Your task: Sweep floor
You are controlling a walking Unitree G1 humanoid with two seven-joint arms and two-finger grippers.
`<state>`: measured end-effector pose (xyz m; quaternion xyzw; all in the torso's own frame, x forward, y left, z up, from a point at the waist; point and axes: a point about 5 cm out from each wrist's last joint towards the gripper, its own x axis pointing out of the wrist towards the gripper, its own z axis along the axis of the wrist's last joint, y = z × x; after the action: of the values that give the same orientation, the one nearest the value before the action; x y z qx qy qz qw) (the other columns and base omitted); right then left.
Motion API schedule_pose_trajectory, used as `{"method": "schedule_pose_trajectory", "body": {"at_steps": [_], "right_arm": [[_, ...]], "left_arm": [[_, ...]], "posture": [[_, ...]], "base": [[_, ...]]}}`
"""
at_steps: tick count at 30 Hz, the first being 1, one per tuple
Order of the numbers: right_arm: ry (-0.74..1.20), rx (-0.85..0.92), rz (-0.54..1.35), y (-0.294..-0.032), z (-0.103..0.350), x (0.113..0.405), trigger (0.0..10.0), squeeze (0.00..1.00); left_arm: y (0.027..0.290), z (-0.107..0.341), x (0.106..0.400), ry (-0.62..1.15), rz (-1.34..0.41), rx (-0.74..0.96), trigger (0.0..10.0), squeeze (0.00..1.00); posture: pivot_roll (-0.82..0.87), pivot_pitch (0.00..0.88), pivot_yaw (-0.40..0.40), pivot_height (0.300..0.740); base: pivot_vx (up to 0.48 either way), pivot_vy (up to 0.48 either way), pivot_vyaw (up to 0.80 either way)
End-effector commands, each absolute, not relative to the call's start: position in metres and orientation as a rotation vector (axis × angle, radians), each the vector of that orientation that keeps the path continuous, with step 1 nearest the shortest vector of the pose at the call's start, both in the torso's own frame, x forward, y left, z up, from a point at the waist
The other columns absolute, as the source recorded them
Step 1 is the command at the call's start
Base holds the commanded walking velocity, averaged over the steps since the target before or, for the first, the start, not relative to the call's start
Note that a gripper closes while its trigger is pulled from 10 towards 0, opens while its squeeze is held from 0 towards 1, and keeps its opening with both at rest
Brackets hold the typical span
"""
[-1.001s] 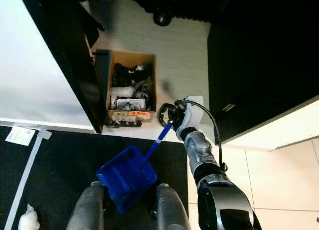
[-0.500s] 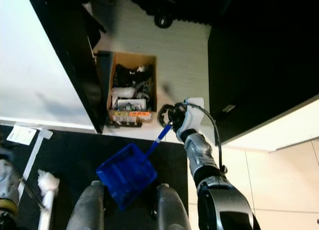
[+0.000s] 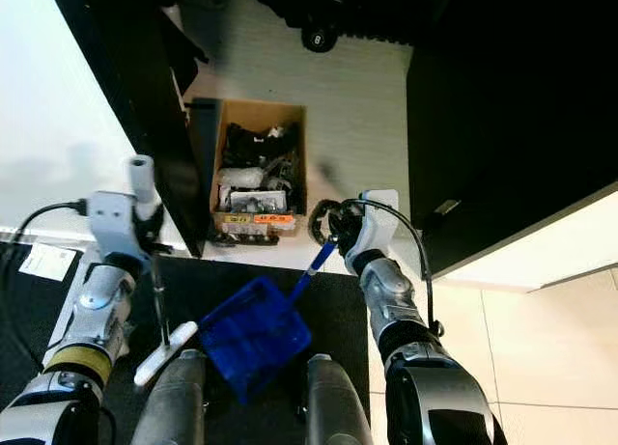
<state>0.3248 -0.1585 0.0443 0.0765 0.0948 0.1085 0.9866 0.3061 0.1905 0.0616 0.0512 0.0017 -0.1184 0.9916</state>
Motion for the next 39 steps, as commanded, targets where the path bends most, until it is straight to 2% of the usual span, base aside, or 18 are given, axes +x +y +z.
{"method": "schedule_pose_trajectory", "body": {"at_steps": [1,3,5,8,12,15,19,20,21,23,25,27,28,32,39], "right_arm": [[0.184,0.184,0.204,-0.16,0.042,0.322,10.0,0.0],[0.186,0.185,0.203,-0.161,0.042,0.322,10.0,0.0],[0.187,0.185,0.203,-0.161,0.042,0.322,10.0,0.0],[0.188,0.185,0.209,-0.16,0.042,0.323,10.0,0.0],[0.189,0.186,0.219,-0.157,0.044,0.325,10.0,0.0],[0.189,0.185,0.223,-0.157,0.044,0.325,10.0,0.0],[0.189,0.184,0.229,-0.155,0.046,0.326,10.0,0.0],[0.189,0.184,0.229,-0.155,0.046,0.326,10.0,0.0],[0.188,0.184,0.229,-0.155,0.046,0.327,10.0,0.0],[0.188,0.185,0.228,-0.156,0.046,0.327,10.0,0.0],[0.188,0.185,0.228,-0.156,0.046,0.326,10.0,0.0],[0.189,0.187,0.228,-0.156,0.045,0.326,10.0,0.0],[0.189,0.187,0.228,-0.156,0.045,0.326,10.0,0.0],[0.192,0.189,0.23,-0.156,0.044,0.325,10.0,0.0],[0.191,0.187,0.231,-0.157,0.045,0.325,10.0,0.0]], "left_arm": [[0.174,0.063,0.303,-0.001,-0.354,0.06,10.0,0.0],[0.171,0.075,0.299,0.008,-0.483,0.044,10.0,0.0],[0.172,0.082,0.298,-0.001,-0.521,0.042,10.0,0.0],[0.184,0.106,0.304,-0.067,-0.504,0.075,10.0,0.0],[0.216,0.173,0.32,-0.263,-0.375,-0.019,10.0,0.0],[0.222,0.194,0.323,-0.321,-0.368,-0.066,10.0,0.0],[0.247,0.24,0.323,-0.388,-0.317,0.022,10.0,0.0],[0.247,0.24,0.323,-0.388,-0.317,0.022,10.0,0.0],[0.262,0.248,0.322,-0.361,-0.27,0.167,10.0,0.0],[0.277,0.249,0.32,-0.298,-0.211,0.315,10.0,0.0],[0.283,0.249,0.318,-0.269,-0.182,0.357,10.0,0.0],[0.304,0.246,0.315,-0.194,-0.059,0.48,10.0,0.0],[0.304,0.246,0.315,-0.194,-0.059,0.48,10.0,0.0],[0.332,0.24,0.308,-0.102,0.099,0.6,10.0,0.0],[0.342,0.227,0.304,-0.027,0.12,0.656,10.0,0.0]], "posture": [[0.02,0.173,-0.057,0.74],[0.03,0.171,-0.062,0.74],[0.03,0.171,-0.063,0.74],[0.04,0.169,-0.067,0.74],[0.04,0.167,-0.072,0.74],[0.05,0.16,-0.077,0.74],[0.05,0.152,-0.076,0.74],[0.05,0.152,-0.076,0.74],[0.05,0.148,-0.075,0.74],[0.05,0.146,-0.073,0.74],[0.05,0.146,-0.073,0.74],[0.05,0.143,-0.074,0.74],[0.05,0.143,-0.074,0.74],[0.05,0.141,-0.076,0.74],[0.04,0.141,-0.077,0.74]], "base": [[0.0,0.0,0.0],[0.0,0.0,0.0],[0.0,0.0,0.0],[0.0,0.0,0.0],[0.0,0.0,0.0],[0.0,0.0,0.0],[0.0,0.0,0.0],[0.0,0.0,0.0],[0.0,0.0,0.0],[0.0,0.0,0.0],[0.0,0.0,0.0],[0.0,0.0,0.0],[0.0,0.0,0.0],[0.0,0.0,0.0],[0.0,0.0,0.0]]}}
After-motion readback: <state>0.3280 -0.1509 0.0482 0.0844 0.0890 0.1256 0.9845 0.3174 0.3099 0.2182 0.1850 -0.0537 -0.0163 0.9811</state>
